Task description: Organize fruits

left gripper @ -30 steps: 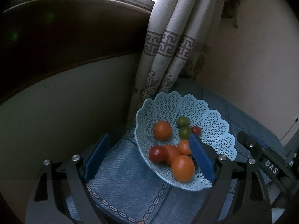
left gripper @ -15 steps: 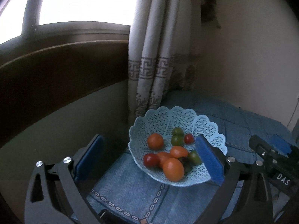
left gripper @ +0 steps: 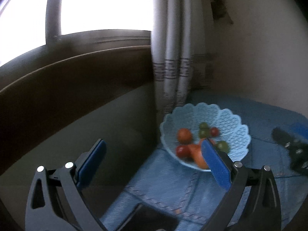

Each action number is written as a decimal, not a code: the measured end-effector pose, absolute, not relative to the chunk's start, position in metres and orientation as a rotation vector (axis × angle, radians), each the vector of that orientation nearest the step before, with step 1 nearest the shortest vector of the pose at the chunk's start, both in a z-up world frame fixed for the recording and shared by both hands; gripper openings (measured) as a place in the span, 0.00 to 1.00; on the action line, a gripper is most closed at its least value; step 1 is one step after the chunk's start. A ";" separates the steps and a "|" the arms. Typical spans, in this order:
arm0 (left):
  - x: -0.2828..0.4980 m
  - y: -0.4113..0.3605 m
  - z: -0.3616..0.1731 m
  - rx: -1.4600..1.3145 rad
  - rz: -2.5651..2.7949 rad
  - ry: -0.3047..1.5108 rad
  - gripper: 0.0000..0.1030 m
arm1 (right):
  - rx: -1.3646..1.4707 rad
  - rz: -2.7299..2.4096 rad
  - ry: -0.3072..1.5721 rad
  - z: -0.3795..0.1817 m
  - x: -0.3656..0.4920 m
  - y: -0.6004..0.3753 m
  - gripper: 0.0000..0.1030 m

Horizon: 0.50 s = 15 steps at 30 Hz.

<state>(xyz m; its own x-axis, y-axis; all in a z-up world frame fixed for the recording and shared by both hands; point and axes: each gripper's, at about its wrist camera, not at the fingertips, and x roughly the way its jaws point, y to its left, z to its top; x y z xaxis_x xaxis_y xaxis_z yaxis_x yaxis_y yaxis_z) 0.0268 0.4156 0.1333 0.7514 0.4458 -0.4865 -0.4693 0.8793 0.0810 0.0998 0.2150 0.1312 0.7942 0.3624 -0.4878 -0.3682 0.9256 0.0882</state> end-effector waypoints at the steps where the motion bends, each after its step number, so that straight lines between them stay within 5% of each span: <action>1: 0.025 0.416 0.133 -0.040 0.510 0.519 0.97 | -0.022 0.400 0.520 0.133 0.097 0.217 0.95; 15: 0.026 0.399 0.133 0.054 0.525 0.503 0.97 | -0.098 0.466 0.543 0.129 0.082 0.234 0.95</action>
<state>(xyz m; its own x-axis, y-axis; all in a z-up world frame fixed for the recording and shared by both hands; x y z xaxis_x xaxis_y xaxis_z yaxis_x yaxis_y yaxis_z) 0.0262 0.3989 0.1325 0.7471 0.4931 -0.4457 -0.4671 0.8666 0.1757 0.0825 0.2343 0.1289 0.7551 0.4011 -0.5186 -0.4521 0.8914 0.0313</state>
